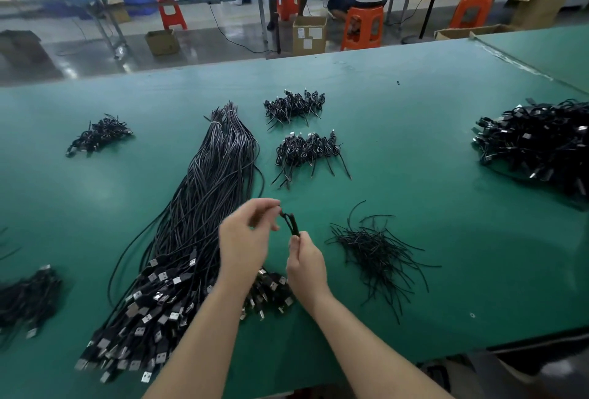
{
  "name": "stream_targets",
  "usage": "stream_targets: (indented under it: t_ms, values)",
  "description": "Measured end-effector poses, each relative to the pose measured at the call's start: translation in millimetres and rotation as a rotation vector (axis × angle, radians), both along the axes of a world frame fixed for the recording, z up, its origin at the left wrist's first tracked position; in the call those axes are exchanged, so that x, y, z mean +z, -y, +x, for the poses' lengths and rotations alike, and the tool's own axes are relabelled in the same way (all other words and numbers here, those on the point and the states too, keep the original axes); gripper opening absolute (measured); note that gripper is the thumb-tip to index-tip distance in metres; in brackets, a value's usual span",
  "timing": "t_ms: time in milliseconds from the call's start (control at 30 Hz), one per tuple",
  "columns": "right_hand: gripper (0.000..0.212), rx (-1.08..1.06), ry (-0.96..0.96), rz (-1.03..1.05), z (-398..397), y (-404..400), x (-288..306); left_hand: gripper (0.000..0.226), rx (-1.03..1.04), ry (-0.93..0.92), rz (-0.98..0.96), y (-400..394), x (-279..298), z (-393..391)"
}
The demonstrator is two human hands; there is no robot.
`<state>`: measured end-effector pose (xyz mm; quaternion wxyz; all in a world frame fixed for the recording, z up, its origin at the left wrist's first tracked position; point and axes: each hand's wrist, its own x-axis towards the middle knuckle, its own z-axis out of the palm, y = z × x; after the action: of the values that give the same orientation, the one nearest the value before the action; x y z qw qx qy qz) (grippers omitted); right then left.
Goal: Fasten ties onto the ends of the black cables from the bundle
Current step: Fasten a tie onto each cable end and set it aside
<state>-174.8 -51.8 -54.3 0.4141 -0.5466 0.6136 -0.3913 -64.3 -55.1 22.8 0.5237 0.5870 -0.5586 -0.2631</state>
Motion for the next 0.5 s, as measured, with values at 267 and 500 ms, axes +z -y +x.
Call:
stream_targets:
  t_ms: [267,500]
  values:
    - [0.033,0.104,-0.058,-0.065,-3.7,-3.1,0.4,0.008,0.101,-0.188,0.458,10.1,-33.4,11.5]
    - [0.033,0.187,-0.079,-0.032,-3.8,-1.0,-2.9,0.019,-0.101,-0.065,0.52,12.7,-34.1,5.5]
